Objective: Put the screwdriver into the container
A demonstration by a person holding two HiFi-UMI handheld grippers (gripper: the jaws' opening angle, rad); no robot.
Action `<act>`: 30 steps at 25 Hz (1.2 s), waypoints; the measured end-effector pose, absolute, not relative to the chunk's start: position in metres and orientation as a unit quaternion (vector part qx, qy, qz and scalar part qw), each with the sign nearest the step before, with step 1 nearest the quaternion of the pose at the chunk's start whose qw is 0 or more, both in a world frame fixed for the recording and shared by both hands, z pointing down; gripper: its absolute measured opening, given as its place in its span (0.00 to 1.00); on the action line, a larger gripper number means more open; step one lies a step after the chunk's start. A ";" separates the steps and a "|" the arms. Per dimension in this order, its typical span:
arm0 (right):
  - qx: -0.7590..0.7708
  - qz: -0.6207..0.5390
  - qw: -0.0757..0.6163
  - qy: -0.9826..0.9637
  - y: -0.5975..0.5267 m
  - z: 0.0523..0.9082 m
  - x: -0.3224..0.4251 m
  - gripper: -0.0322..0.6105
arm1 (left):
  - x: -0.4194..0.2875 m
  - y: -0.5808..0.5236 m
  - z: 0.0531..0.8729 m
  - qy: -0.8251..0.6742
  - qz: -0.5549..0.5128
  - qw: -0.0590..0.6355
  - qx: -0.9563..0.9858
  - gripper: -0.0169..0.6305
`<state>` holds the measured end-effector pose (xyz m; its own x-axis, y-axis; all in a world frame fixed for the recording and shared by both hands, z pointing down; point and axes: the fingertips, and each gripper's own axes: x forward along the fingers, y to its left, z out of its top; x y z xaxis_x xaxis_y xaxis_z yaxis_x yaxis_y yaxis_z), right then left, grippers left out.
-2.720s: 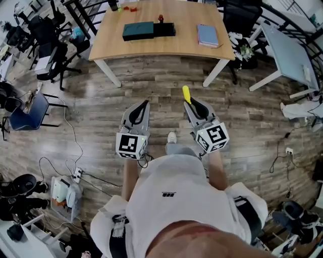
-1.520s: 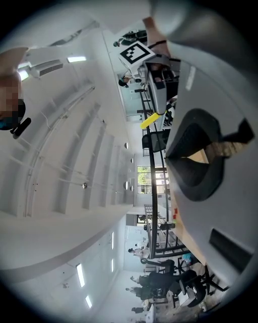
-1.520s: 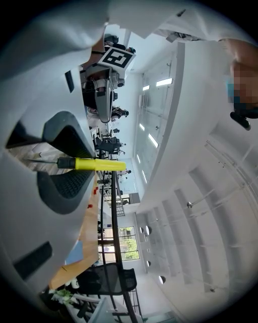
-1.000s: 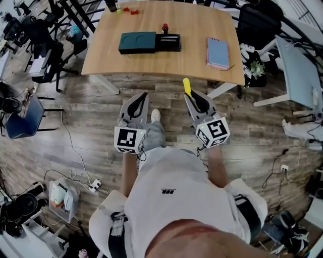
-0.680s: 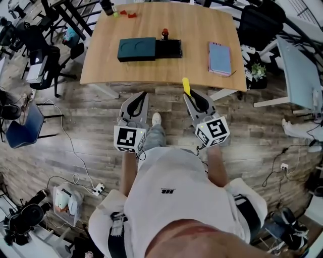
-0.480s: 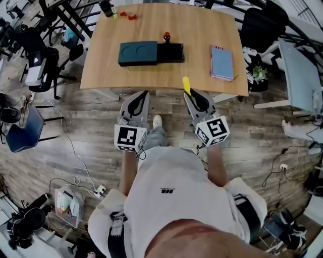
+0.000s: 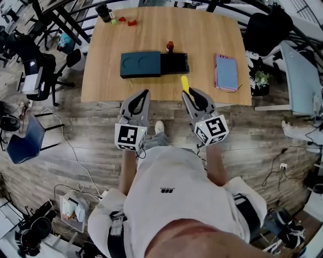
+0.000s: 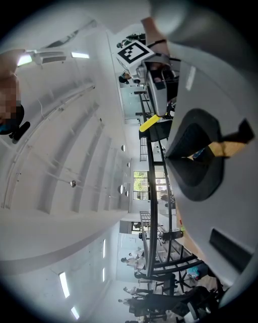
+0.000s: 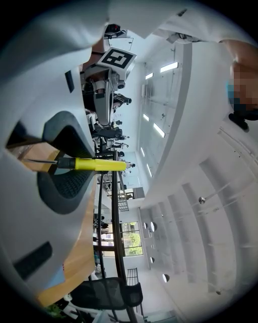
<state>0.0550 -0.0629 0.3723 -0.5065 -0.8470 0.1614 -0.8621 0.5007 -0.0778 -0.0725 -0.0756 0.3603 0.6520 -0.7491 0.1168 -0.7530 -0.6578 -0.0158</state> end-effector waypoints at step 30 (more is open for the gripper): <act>0.532 0.086 0.079 -0.839 -0.163 0.398 0.065 0.15 | -0.054 -0.192 0.398 -0.363 0.064 0.035 0.929 0.04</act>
<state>0.0649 -0.1633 0.3980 -0.4224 -0.8783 0.2239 -0.9055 0.4200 -0.0606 -0.0544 -0.1920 0.3980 0.7285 -0.6696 0.1447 -0.6787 -0.7342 0.0190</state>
